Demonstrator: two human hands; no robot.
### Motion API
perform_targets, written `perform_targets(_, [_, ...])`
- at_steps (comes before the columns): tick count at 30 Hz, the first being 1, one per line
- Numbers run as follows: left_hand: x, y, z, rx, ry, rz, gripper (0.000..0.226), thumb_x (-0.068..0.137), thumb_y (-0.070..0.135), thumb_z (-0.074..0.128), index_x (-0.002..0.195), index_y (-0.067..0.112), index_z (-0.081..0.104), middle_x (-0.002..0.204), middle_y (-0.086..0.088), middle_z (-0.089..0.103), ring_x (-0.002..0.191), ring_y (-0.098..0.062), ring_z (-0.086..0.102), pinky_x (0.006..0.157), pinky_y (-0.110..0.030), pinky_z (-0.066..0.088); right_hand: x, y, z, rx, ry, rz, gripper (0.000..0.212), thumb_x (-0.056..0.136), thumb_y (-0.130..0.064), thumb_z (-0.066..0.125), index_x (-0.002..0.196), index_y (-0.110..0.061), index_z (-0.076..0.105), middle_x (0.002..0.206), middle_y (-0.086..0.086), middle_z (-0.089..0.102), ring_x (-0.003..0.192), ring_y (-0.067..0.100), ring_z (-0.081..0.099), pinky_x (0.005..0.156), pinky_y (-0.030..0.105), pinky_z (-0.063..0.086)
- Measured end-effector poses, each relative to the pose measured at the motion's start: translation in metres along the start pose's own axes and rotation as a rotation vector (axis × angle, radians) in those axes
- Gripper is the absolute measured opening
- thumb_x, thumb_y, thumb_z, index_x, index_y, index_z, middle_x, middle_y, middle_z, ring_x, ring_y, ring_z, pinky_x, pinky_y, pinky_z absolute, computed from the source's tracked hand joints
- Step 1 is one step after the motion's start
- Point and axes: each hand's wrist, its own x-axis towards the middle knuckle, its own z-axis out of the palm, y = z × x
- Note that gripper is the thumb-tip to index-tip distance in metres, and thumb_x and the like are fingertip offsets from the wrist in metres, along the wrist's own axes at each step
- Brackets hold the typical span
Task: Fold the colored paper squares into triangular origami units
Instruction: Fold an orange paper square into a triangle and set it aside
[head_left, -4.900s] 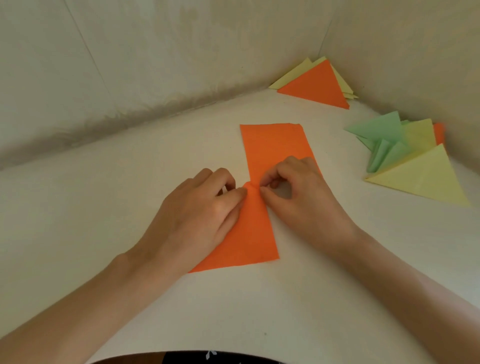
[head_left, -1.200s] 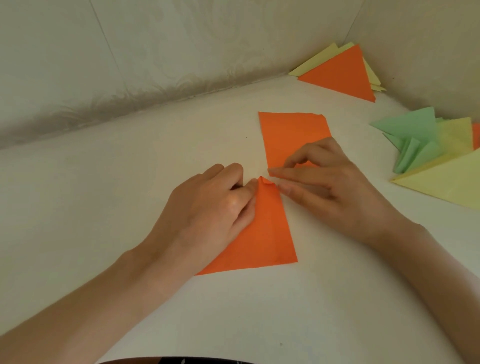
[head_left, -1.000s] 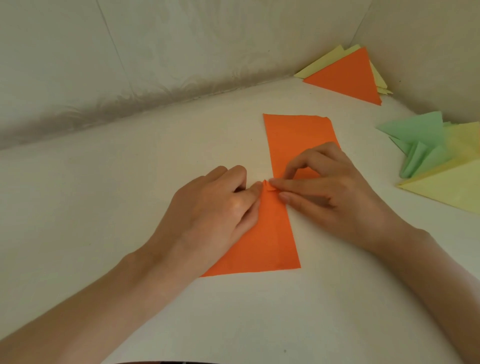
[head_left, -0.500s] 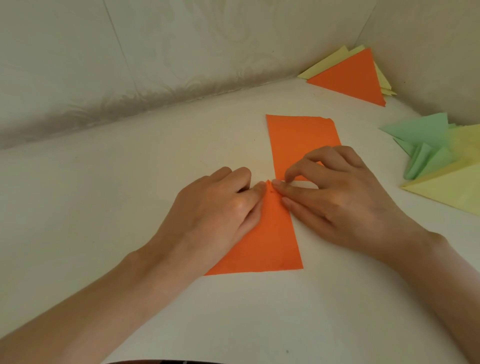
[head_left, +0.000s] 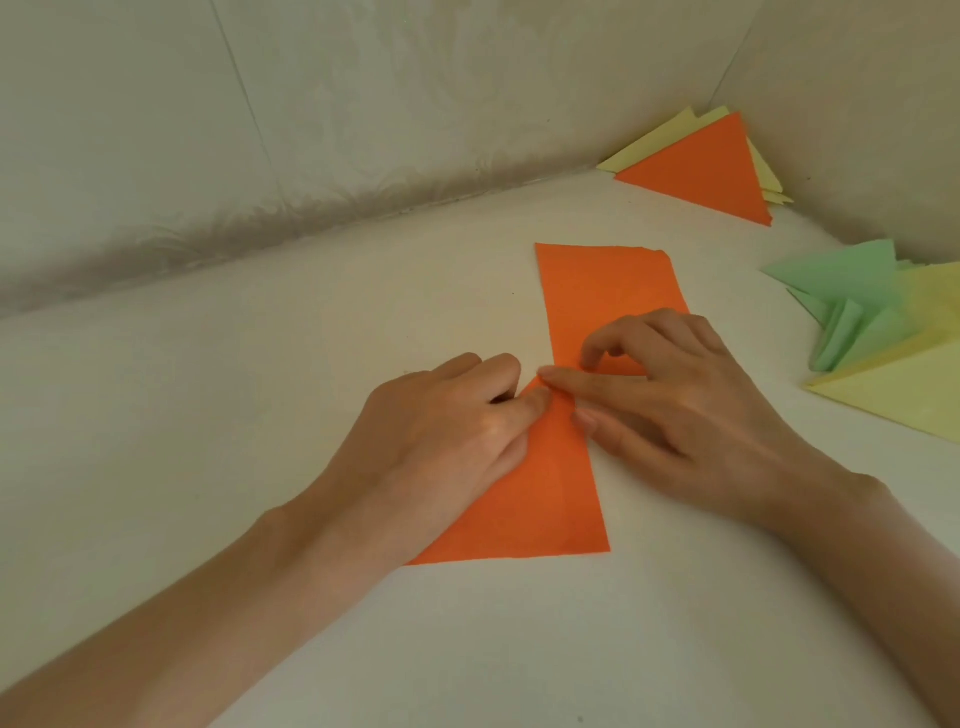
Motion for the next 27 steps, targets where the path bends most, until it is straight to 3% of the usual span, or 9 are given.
perform_targets(3, [0.000, 0.000, 0.001, -0.014, 0.011, -0.006, 0.035, 0.088, 0.022, 0.040, 0.095, 0.013, 0.073, 0.069, 0.000, 0.053, 0.058, -0.019, 0.053, 0.036, -0.028, 0.040, 0.005, -0.002, 0.001, -0.081, 0.021, -0.010, 0.041, 0.099, -0.041, 0.034, 0.118, -0.025, 0.067, 0.102, 0.003, 0.061, 0.091, 0.026, 0.053, 0.078, 0.042, 0.039])
perform_targets(6, [-0.001, 0.001, 0.000, 0.016, 0.008, -0.026, 0.036, 0.088, 0.023, 0.039, 0.096, 0.015, 0.074, 0.067, 0.002, 0.053, 0.057, -0.018, 0.053, 0.039, -0.022, 0.032, 0.002, -0.001, -0.002, -0.132, 0.047, -0.059, 0.038, 0.098, -0.038, 0.038, 0.115, -0.024, 0.069, 0.102, 0.004, 0.062, 0.091, 0.026, 0.053, 0.078, 0.040, 0.038])
perform_targets(12, [-0.002, 0.000, 0.000, 0.017, -0.010, -0.036, 0.037, 0.086, 0.026, 0.040, 0.099, 0.019, 0.074, 0.064, 0.005, 0.051, 0.056, -0.017, 0.051, 0.040, -0.019, 0.026, -0.006, -0.001, -0.012, -0.011, 0.113, -0.077, 0.037, 0.098, -0.033, 0.042, 0.098, -0.018, 0.076, 0.100, 0.006, 0.064, 0.092, 0.025, 0.053, 0.076, 0.038, 0.037])
perform_targets(17, [-0.001, 0.002, -0.001, 0.014, -0.009, -0.039, 0.035, 0.087, 0.025, 0.040, 0.096, 0.017, 0.073, 0.064, 0.004, 0.049, 0.057, -0.017, 0.051, 0.043, -0.020, 0.024, 0.004, -0.007, -0.005, -0.024, 0.034, -0.022, 0.042, 0.098, -0.041, 0.038, 0.115, -0.020, 0.069, 0.101, 0.005, 0.061, 0.090, 0.025, 0.051, 0.074, 0.041, 0.039])
perform_targets(20, [-0.002, 0.001, 0.000, 0.024, -0.010, -0.036, 0.036, 0.087, 0.026, 0.040, 0.097, 0.017, 0.073, 0.065, 0.004, 0.051, 0.058, -0.017, 0.052, 0.041, -0.020, 0.025, 0.002, -0.005, -0.007, 0.009, 0.061, -0.056, 0.040, 0.098, -0.039, 0.039, 0.101, -0.020, 0.075, 0.095, 0.003, 0.062, 0.087, 0.022, 0.049, 0.073, 0.037, 0.035])
perform_targets(24, [-0.003, 0.000, -0.001, 0.014, -0.011, -0.061, 0.035, 0.087, 0.026, 0.040, 0.097, 0.018, 0.072, 0.067, 0.006, 0.054, 0.060, -0.016, 0.055, 0.041, -0.022, 0.031, -0.001, -0.003, -0.009, 0.240, 0.145, 0.145, 0.049, 0.097, -0.040, 0.039, 0.075, -0.012, 0.074, 0.091, -0.001, 0.058, 0.086, 0.017, 0.043, 0.079, 0.031, 0.034])
perform_targets(27, [-0.003, 0.002, -0.001, 0.010, 0.000, -0.137, 0.033, 0.085, 0.026, 0.038, 0.091, 0.016, 0.069, 0.069, 0.006, 0.062, 0.060, -0.017, 0.062, 0.040, -0.025, 0.041, 0.002, -0.016, -0.013, 0.328, 0.105, 0.428, 0.050, 0.087, -0.056, 0.038, 0.071, -0.017, 0.065, 0.085, -0.006, 0.052, 0.085, 0.013, 0.039, 0.077, 0.022, 0.032])
